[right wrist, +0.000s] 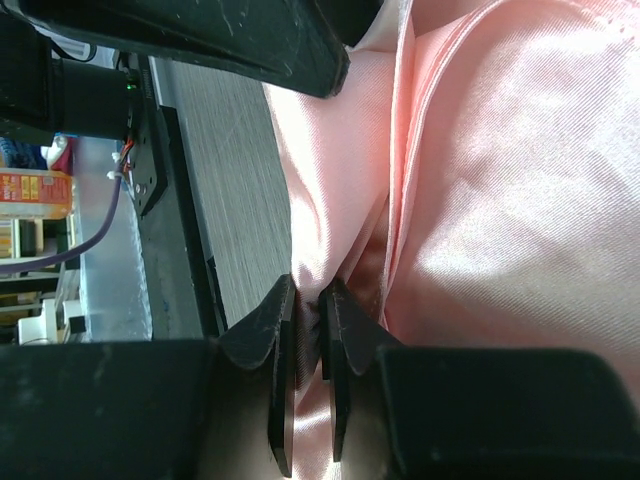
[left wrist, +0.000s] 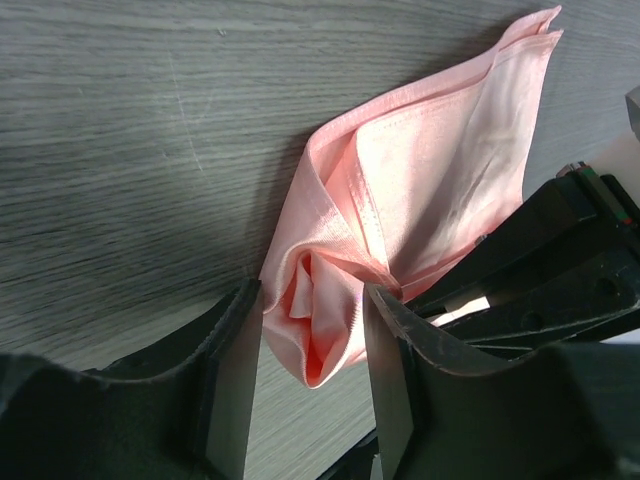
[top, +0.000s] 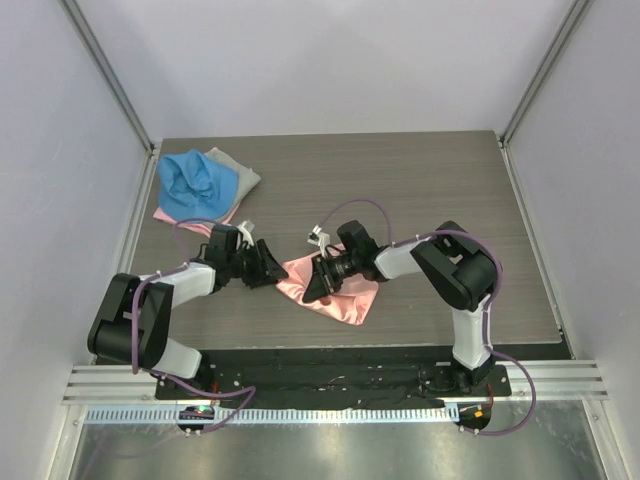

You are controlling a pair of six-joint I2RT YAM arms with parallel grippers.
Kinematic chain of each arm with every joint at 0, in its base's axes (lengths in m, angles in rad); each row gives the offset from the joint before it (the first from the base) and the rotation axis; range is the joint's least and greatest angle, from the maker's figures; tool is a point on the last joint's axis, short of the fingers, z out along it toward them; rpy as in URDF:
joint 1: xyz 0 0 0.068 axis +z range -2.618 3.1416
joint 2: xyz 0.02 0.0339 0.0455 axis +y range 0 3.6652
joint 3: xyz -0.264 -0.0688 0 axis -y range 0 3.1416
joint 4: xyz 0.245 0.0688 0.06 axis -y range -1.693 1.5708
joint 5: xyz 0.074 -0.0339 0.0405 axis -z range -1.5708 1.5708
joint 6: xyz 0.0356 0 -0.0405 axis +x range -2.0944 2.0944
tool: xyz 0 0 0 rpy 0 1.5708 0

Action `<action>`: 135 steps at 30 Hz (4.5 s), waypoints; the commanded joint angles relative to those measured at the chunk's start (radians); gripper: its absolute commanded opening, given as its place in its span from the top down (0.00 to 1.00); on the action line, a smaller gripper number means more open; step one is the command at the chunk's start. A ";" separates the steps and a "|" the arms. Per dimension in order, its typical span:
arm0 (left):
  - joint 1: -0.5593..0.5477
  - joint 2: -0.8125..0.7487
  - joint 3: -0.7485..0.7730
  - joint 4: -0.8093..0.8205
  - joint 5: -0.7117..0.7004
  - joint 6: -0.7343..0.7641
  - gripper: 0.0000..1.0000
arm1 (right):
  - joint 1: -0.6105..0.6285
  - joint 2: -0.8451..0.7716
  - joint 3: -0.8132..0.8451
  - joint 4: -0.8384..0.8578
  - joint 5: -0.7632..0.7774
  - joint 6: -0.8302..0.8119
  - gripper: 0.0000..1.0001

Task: Fold the napkin, place the utensils inside, and roll it up
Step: Roll the napkin with the utensil

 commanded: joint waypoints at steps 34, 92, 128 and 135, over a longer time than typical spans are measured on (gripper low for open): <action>-0.044 0.044 0.025 -0.043 0.009 -0.044 1.00 | 0.053 -0.523 -0.079 -0.531 0.676 -0.279 0.19; -0.046 0.159 0.249 -0.353 0.010 0.055 1.00 | 0.349 -0.567 0.119 -0.694 1.165 -0.326 0.20; -0.037 0.166 0.280 -0.346 0.052 0.072 1.00 | 0.472 -0.172 0.075 -0.424 1.268 -0.464 0.55; -0.025 0.089 0.257 -0.306 0.017 0.062 0.76 | 0.445 -0.152 0.079 -0.467 1.083 -0.421 0.69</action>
